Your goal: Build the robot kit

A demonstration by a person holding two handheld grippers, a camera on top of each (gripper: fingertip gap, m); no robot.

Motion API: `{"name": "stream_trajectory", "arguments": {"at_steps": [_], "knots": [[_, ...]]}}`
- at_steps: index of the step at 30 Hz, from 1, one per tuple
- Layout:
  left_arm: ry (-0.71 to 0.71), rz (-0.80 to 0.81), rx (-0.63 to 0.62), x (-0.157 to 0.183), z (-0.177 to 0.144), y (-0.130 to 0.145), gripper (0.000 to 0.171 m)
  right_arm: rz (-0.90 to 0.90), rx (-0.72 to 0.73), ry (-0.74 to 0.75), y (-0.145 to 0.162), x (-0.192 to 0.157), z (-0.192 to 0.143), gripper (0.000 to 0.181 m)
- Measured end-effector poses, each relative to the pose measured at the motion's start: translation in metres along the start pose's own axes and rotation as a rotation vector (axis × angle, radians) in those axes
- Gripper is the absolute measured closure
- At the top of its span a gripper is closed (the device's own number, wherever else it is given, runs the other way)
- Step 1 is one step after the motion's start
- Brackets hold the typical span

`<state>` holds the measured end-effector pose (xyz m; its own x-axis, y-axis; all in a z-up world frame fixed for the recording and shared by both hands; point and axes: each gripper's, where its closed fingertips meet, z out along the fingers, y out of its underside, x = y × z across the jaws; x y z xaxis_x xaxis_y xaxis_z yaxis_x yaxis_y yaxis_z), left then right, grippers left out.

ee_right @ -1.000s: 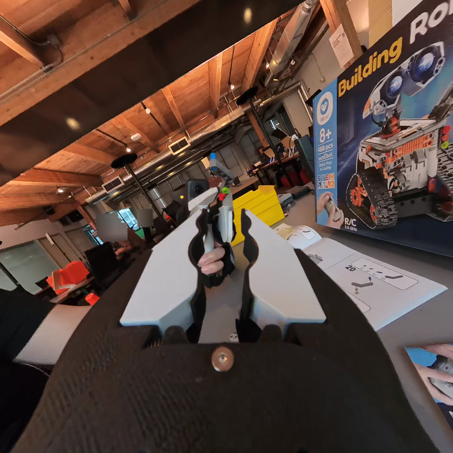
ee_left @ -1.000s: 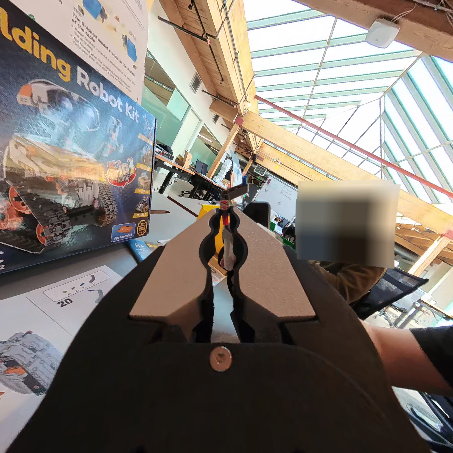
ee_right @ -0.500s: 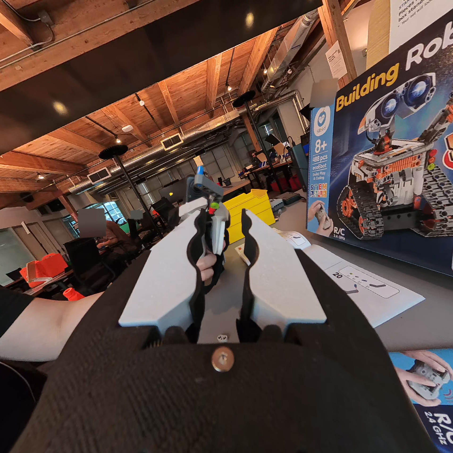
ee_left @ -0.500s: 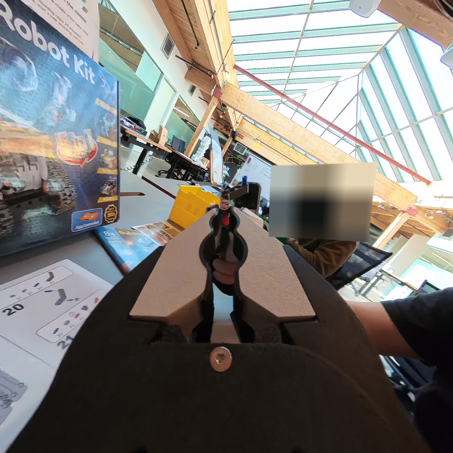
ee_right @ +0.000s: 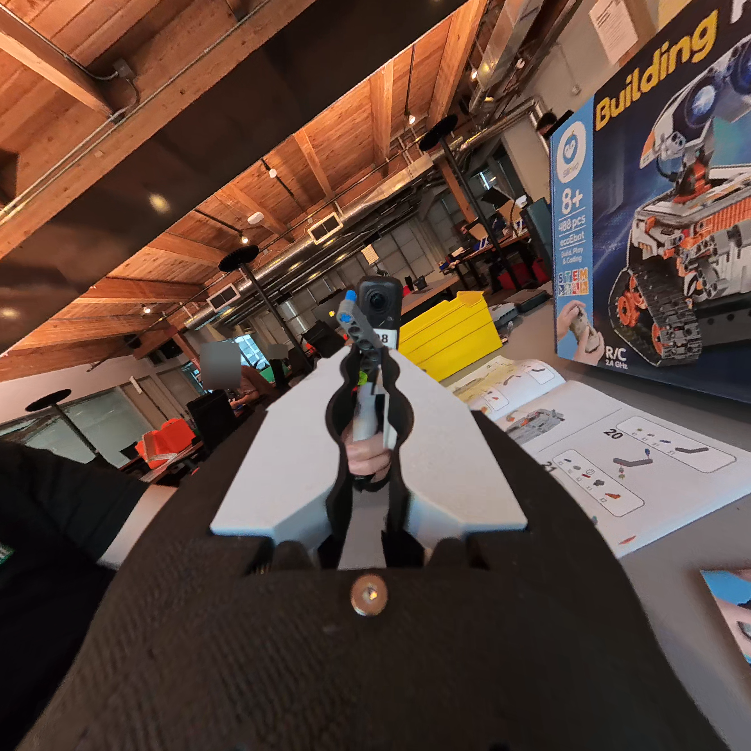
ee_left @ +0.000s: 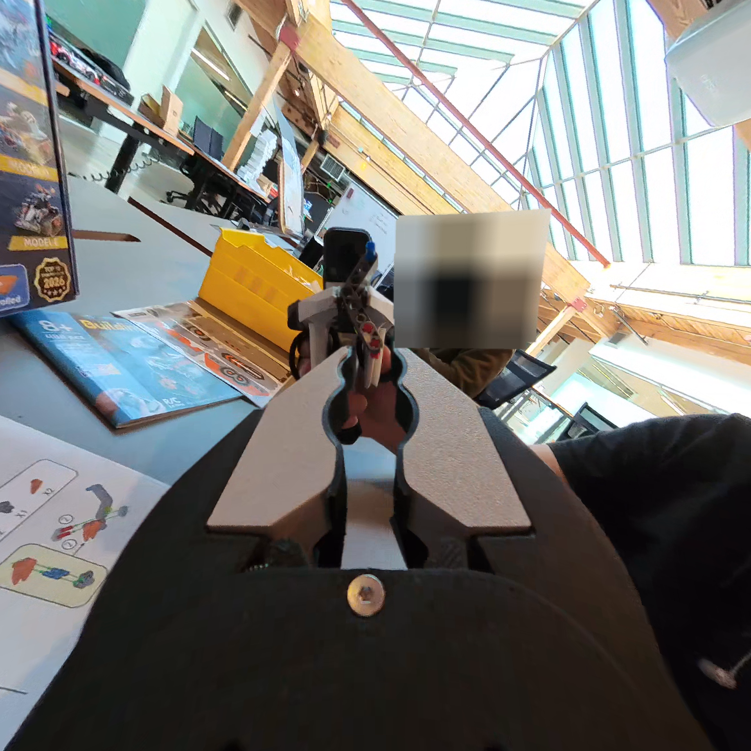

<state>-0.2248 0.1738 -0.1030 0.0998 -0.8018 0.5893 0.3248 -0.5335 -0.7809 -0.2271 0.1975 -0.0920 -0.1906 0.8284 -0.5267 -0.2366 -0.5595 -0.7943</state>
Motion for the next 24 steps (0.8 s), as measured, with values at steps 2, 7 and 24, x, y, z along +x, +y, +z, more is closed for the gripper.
{"name": "stream_trajectory", "arguments": {"at_steps": [2,7,24], "knots": [[-0.027,-0.02,-0.002,-0.006,-0.002,0.001,0.152,-0.032,-0.042,0.002,0.004,0.0,-0.002,0.172],[0.011,-0.102,-0.037,-0.007,-0.002,0.008,0.158,-0.086,-0.101,0.012,0.013,0.001,-0.001,0.172],[-0.145,-0.056,-0.043,-0.028,-0.019,0.001,0.167,-0.318,-0.407,0.049,0.051,0.003,-0.016,0.146]]}}
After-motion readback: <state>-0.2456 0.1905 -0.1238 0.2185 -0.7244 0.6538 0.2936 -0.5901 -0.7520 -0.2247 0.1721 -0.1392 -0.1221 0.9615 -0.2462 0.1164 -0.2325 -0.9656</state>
